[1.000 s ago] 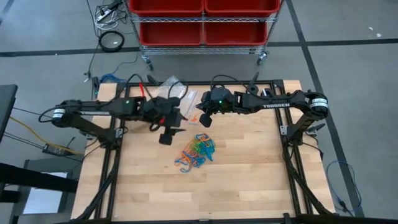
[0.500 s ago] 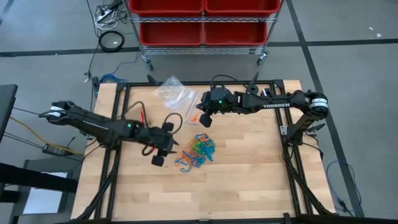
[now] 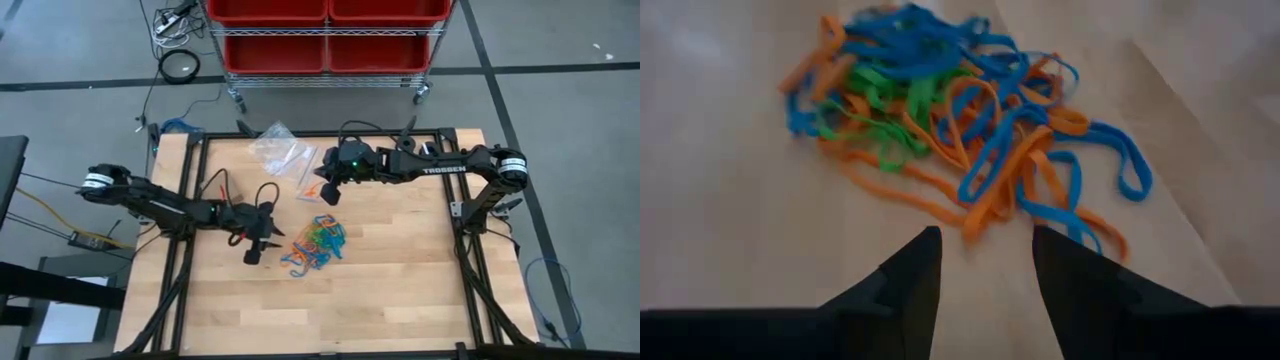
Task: Sort rubber bands
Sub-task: Put the orange rubber band into the transparent zip bag
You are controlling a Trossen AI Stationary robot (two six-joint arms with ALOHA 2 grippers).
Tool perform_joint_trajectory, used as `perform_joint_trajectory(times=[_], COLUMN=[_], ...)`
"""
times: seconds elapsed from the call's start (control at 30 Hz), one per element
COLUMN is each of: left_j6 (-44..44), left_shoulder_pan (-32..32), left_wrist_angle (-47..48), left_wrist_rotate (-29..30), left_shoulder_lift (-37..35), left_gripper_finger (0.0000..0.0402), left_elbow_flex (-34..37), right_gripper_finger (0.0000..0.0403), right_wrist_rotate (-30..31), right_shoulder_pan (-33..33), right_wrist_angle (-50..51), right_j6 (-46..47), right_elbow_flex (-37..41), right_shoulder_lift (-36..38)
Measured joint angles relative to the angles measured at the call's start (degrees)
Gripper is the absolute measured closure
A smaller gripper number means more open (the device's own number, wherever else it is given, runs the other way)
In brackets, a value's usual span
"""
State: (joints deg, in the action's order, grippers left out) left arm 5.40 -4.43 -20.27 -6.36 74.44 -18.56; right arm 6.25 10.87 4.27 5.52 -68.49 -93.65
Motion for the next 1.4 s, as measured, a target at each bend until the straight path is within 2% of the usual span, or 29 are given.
perform_joint_trajectory(times=[0.23,0.4,0.67,0.83,1.07,1.4], left_j6=[0.5,0.4,0.5,0.5,0.5,0.5], left_shoulder_pan=[0.8,0.9,2.0,2.6,2.6,2.6], left_wrist_angle=[-4.6,-6.7,-7.9,-8.2,-8.6,-9.3], left_wrist_rotate=[-2.6,0.0,-0.4,-2.7,-2.9,-3.0], left_shoulder_lift=[8.8,12.5,12.7,12.7,12.8,18.2], left_gripper_finger=[0.0252,0.0275,0.0301,0.0303,0.0303,0.0303], left_elbow_flex=[-1.6,-1.8,-2.5,-2.4,-2.4,-4.8], right_gripper_finger=[0.0403,0.0403,0.0403,0.0403,0.0403,0.0403], right_wrist_rotate=[0.0,-0.1,-0.2,-0.2,-0.2,-0.2], right_shoulder_pan=[0.0,0.0,0.0,0.0,0.0,0.0], right_wrist_angle=[0.0,0.2,0.4,0.3,0.1,-0.1], right_j6=[0.2,0.3,0.2,0.2,0.2,0.3], right_elbow_flex=[0.0,0.0,0.0,0.0,0.0,0.0], right_shoulder_lift=[0.0,0.0,0.0,0.0,0.0,0.0])
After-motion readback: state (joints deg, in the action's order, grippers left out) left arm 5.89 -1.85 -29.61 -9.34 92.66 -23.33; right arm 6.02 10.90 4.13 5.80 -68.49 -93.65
